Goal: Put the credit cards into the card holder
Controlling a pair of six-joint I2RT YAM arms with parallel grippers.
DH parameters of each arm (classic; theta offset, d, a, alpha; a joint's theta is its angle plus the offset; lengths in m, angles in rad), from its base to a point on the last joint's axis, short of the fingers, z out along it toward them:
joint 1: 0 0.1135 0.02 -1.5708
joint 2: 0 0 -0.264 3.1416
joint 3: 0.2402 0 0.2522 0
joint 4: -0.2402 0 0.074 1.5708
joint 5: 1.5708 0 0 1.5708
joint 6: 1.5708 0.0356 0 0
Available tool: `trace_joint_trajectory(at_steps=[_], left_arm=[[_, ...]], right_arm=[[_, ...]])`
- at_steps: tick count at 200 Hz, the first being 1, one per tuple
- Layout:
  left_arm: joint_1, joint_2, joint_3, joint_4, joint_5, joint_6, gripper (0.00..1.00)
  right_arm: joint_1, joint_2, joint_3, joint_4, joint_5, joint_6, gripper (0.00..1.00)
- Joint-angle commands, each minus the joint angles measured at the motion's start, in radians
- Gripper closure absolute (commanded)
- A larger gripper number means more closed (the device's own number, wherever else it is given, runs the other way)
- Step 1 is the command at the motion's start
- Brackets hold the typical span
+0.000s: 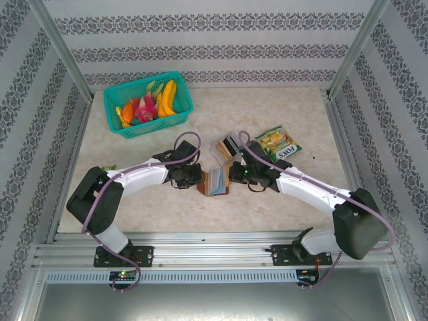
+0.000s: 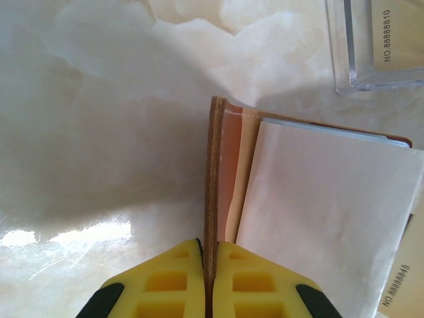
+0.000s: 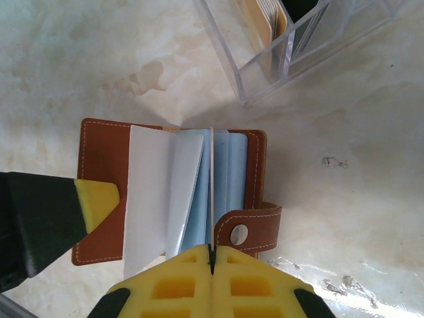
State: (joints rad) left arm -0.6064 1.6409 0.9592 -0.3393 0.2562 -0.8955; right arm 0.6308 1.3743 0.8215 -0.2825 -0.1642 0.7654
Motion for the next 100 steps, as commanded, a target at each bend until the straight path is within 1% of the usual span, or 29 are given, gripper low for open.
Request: trace_joint_trajectory(at_steps=[1, 22, 58, 75, 100], left_arm=[[0.011, -0.021, -0.016, 0.01, 0.004, -0.011, 0.96], [0.01, -0.022, -0.02, 0.011, 0.003, -0.011, 0.96], [0.011, -0.019, -0.028, 0.023, 0.003, -0.017, 0.96], [0.011, -0.021, -0.035, 0.034, 0.003, -0.021, 0.96], [0.025, -0.031, -0.067, 0.091, 0.027, -0.046, 0.96]], right_arm=[[0.004, 0.025, -0.007, 0.012, -0.005, 0.017, 1.0], [0.006, 0.037, -0.015, 0.019, 0.004, 0.013, 1.0], [0.021, 0.069, -0.016, 0.099, -0.063, 0.032, 1.0], [0.028, 0.075, -0.008, 0.158, -0.116, 0.052, 1.0], [0.051, 0.092, 0.022, 0.18, -0.123, 0.059, 1.0]])
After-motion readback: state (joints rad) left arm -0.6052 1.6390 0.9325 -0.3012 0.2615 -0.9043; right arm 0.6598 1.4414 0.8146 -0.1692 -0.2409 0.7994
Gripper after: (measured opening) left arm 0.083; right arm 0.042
